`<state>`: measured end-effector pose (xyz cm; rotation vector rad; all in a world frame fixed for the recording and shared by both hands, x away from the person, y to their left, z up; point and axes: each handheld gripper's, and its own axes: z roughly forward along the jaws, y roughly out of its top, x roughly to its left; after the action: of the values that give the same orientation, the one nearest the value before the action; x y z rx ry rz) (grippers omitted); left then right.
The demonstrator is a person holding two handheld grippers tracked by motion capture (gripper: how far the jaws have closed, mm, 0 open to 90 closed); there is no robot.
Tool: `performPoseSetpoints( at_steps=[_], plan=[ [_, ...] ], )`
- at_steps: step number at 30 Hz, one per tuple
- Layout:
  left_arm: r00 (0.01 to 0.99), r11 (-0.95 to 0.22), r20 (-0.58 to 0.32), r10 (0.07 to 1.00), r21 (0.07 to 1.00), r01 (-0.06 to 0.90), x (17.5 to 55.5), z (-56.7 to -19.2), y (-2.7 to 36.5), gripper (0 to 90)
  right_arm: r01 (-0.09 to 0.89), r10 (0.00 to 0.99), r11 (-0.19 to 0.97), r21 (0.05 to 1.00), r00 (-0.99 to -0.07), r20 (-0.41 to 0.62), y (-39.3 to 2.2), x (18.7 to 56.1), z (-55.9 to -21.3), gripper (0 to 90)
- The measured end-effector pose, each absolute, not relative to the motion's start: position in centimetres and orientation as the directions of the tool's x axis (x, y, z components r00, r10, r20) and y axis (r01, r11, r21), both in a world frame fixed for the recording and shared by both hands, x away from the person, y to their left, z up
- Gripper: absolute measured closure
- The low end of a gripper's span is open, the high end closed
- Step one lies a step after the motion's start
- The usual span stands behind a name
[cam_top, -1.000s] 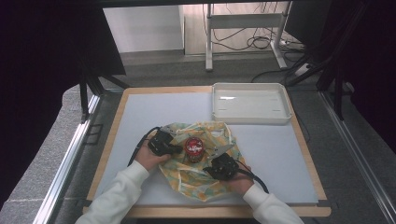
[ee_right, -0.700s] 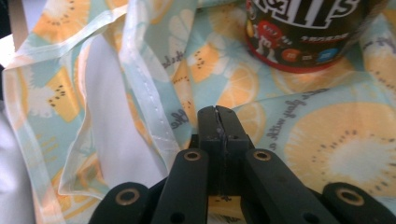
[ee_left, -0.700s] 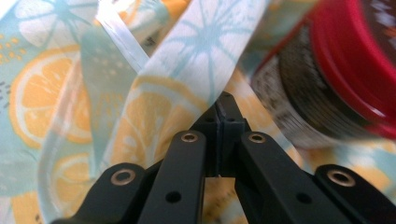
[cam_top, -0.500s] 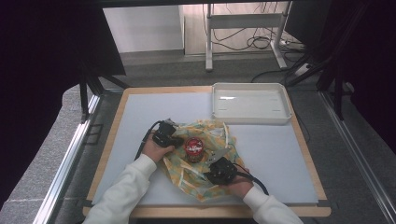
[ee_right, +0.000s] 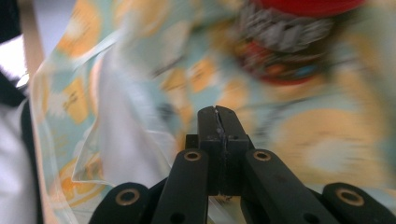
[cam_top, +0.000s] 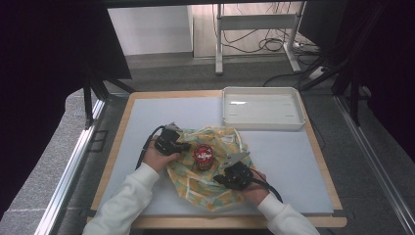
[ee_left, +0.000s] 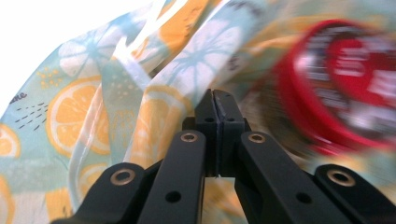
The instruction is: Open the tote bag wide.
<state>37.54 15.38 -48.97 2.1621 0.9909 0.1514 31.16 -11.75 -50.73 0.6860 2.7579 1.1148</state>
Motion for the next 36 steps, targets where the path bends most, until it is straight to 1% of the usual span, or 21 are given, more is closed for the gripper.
performPoseSetpoints(
  at_steps=[4, 6, 9, 13, 17, 20, 23, 26, 28, 30, 31, 36],
  plan=[
    [0.722, -0.446, -0.169, 0.671, 0.685, 0.575, 35.9, -47.9, 15.7, 90.0, 0.390, 0.481, 0.592, 0.705, -0.873, 0.079, -12.8, 32.0, -49.7, 88.9],
    [0.741, -0.461, -0.165, 0.651, 0.689, 0.559, 34.7, -47.6, 15.7, 90.0, 0.389, 0.531, 0.566, 0.727, -0.846, 0.039, -13.5, 32.8, -48.9, 88.9],
    [0.756, -0.473, -0.190, 0.626, 0.678, 0.562, 33.8, -47.8, 15.5, 90.0, 0.395, 0.551, 0.555, 0.732, -0.834, 0.031, -13.7, 33.9, -48.5, 88.9],
    [0.766, -0.496, -0.195, 0.612, 0.660, 0.565, 33.1, -48.4, 15.3, 90.0, 0.407, 0.559, 0.560, 0.721, -0.828, 0.034, -13.3, 35.1, -48.6, 88.9],
    [0.771, -0.530, -0.204, 0.603, 0.620, 0.579, 32.8, -49.8, 15.1, 90.0, 0.425, 0.558, 0.565, 0.707, -0.828, 0.052, -12.0, 36.9, -49.2, 88.9],
    [0.773, -0.536, -0.222, 0.594, 0.607, 0.587, 32.7, -50.4, 15.3, 90.0, 0.442, 0.556, 0.578, 0.687, -0.829, 0.066, -11.1, 37.8, -49.7, 88.9],
    [0.774, -0.544, -0.226, 0.591, 0.597, 0.590, 32.6, -50.8, 15.4, 90.0, 0.468, 0.554, 0.596, 0.652, -0.828, 0.088, -10.4, 38.9, -50.4, 88.9],
    [0.774, -0.556, -0.226, 0.592, 0.580, 0.595, 32.4, -51.4, 15.4, 90.0, 0.483, 0.565, 0.598, 0.639, -0.820, 0.090, -10.2, 39.7, -51.0, 88.9],
    [0.772, -0.559, -0.232, 0.591, 0.573, 0.600, 32.3, -51.7, 15.3, 90.0, 0.516, 0.601, 0.574, 0.635, -0.793, 0.101, -10.3, 41.0, -51.6, 88.9],
    [0.774, -0.562, -0.233, 0.589, 0.570, 0.600, 32.3, -51.8, 15.3, 90.0, 0.525, 0.611, 0.564, 0.637, -0.785, 0.106, -10.4, 41.3, -51.7, 88.9],
    [0.774, -0.565, -0.234, 0.588, 0.566, 0.600, 32.3, -52.0, 15.2, 90.0, 0.542, 0.628, 0.537, 0.646, -0.768, 0.123, -10.7, 42.1, -51.8, 88.9],
    [0.772, -0.568, -0.236, 0.590, 0.559, 0.604, 32.3, -52.2, 15.1, 90.0, 0.578, 0.663, 0.503, 0.643, -0.735, 0.141, -11.0, 43.1, -52.4, 88.9]
  ],
)
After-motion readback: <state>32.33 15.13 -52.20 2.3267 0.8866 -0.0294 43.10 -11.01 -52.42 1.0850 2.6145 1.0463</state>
